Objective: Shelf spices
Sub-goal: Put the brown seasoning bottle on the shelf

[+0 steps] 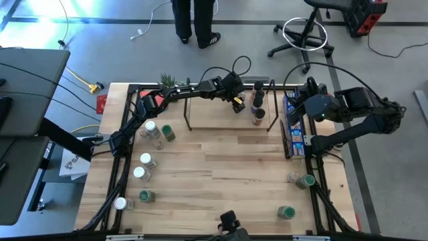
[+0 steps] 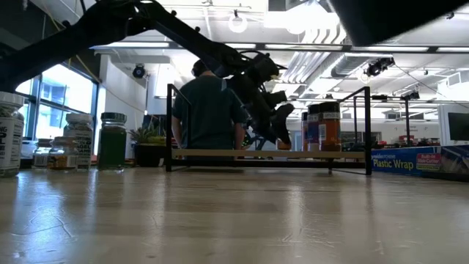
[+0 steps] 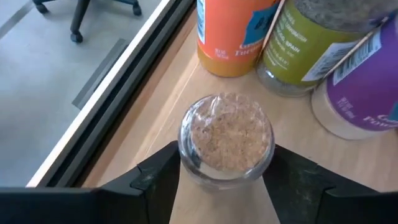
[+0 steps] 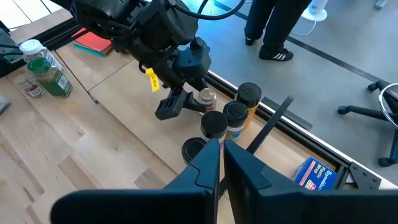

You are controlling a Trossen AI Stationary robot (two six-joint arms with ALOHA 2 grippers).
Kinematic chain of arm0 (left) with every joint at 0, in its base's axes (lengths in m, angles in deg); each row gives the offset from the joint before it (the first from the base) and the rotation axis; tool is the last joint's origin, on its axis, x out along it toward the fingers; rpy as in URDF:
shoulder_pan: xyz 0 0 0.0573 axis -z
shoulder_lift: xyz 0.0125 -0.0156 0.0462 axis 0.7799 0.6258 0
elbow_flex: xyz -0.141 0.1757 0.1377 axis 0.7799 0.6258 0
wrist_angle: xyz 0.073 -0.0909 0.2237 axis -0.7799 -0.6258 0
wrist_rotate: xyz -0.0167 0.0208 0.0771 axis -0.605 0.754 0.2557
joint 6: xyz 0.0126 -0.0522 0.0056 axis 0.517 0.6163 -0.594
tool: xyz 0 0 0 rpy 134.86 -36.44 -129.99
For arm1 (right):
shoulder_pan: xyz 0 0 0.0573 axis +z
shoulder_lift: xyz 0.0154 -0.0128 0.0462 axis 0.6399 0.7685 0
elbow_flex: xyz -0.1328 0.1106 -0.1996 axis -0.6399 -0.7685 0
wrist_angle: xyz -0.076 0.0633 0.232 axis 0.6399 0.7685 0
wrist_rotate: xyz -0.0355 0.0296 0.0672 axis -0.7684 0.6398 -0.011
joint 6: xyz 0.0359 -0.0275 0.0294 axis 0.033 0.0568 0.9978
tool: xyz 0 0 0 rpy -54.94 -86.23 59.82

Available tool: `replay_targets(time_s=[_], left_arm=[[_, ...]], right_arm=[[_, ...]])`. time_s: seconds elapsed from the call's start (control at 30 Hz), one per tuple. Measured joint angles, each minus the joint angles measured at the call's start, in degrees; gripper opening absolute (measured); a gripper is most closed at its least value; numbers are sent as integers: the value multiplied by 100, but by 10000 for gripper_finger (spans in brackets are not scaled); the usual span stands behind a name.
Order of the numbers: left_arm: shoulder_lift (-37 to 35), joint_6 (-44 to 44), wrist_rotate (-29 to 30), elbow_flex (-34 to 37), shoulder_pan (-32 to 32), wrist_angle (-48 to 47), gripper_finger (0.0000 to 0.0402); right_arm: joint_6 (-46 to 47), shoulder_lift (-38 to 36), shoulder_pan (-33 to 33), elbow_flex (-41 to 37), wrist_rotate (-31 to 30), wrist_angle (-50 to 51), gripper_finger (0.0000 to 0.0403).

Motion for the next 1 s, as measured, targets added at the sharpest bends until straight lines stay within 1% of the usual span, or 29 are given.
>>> replay_targets(time_s=[0.1,0.3,0.53,0.73,1.0], left_arm=[[8,0,41,0,0,14,210],[8,0,402,0,-3,1,212],[10,0,477,0,-13,-35,214],[12,0,640,0,-15,-249,214],[4,0,645,0,-15,-318,214]], right_arm=[[43,0,0,0,2,6,16],[56,0,0,0,4,11,16],[42,0,0,0,7,17,16],[42,0,0,0,31,19,16],[42,0,0,0,38,19,16]])
